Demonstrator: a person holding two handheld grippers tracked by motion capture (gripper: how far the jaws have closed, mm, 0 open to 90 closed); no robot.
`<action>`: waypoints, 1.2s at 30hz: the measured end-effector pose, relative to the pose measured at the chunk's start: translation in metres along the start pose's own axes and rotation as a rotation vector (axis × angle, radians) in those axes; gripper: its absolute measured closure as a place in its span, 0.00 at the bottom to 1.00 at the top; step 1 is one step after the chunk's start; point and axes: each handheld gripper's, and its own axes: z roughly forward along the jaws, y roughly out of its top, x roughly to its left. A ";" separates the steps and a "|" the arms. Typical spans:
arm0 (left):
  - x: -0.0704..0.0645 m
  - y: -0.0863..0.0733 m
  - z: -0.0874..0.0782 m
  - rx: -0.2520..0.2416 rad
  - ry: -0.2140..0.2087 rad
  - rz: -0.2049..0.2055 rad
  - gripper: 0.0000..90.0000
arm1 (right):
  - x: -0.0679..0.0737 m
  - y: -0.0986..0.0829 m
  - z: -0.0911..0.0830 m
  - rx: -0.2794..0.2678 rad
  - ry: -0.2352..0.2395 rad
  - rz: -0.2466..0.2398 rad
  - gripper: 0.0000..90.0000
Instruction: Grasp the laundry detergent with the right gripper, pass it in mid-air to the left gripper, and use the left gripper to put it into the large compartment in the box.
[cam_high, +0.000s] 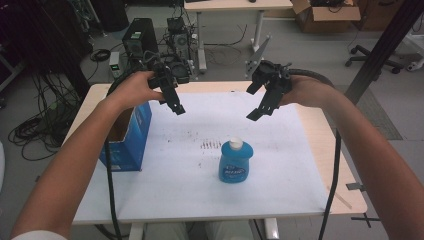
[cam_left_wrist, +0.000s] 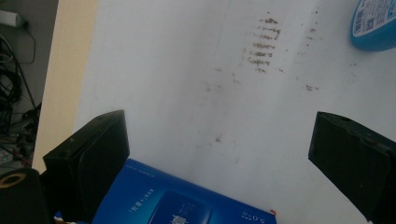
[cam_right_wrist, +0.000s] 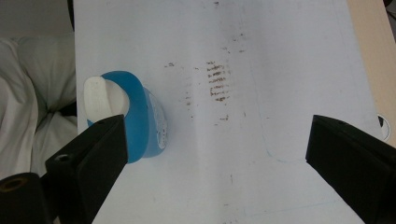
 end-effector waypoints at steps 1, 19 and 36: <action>0.000 0.000 0.000 0.000 0.001 0.000 0.06 | 0.000 0.000 0.000 0.001 0.000 0.000 0.06; -0.003 0.000 -0.005 -0.006 0.008 -0.001 0.06 | 0.014 -0.007 -0.017 -0.014 -0.005 -0.001 0.06; -0.004 -0.001 -0.005 -0.011 0.005 0.000 0.06 | 0.035 -0.024 -0.016 -0.023 0.024 -0.024 0.06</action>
